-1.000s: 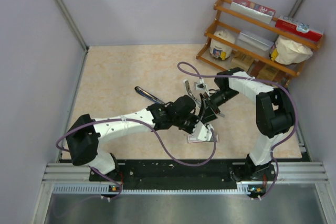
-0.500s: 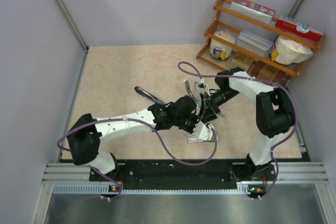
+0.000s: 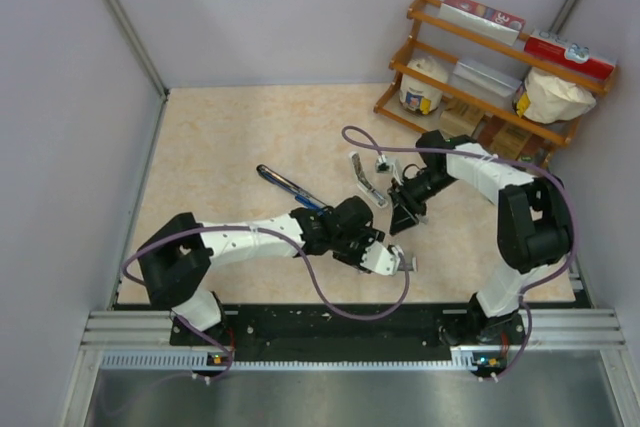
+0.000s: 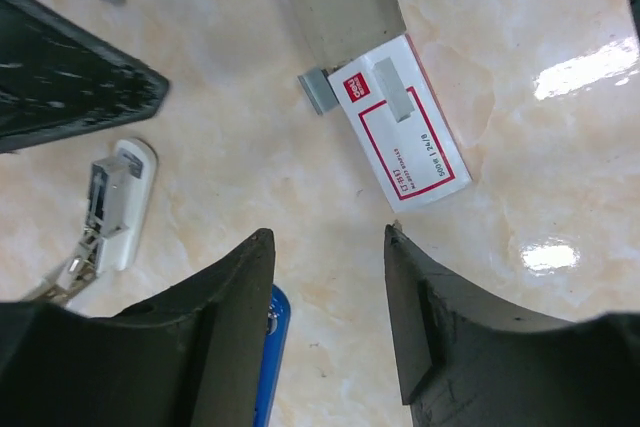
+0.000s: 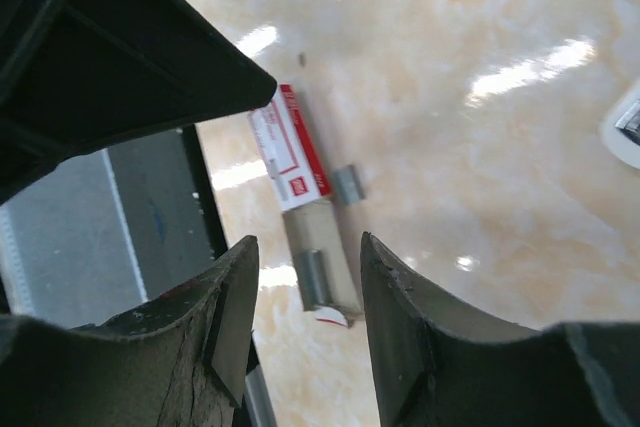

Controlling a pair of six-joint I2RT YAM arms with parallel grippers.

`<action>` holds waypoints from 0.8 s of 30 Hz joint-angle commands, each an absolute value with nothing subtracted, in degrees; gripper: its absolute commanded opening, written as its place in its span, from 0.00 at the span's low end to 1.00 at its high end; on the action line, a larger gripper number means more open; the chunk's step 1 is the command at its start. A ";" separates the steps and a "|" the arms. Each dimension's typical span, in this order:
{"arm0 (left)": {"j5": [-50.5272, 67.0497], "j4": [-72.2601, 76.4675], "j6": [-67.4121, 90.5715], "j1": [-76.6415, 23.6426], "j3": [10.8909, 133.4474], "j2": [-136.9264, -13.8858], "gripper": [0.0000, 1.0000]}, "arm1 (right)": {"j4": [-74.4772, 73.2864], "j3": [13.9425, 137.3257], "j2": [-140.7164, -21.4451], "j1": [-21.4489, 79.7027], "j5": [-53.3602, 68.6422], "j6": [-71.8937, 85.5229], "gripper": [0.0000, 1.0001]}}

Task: Load the staples into the stapler
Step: Place the staple at the center of the board.

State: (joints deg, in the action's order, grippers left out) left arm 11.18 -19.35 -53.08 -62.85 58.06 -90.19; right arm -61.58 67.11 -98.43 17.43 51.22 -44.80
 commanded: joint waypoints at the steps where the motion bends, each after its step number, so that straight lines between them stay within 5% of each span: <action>1: 6.95 -17.23 -50.98 -63.02 58.71 -94.56 0.52 | -55.11 66.97 -93.35 16.26 45.09 -39.20 0.45; 24: 8.70 -19.07 -47.02 -67.85 64.86 -103.00 0.47 | -54.41 66.97 -84.90 8.53 46.41 -38.85 0.45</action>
State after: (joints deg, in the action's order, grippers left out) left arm 6.87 -19.44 -49.06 -66.61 61.17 -101.49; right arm -55.44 67.00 -86.98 9.78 45.89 -38.89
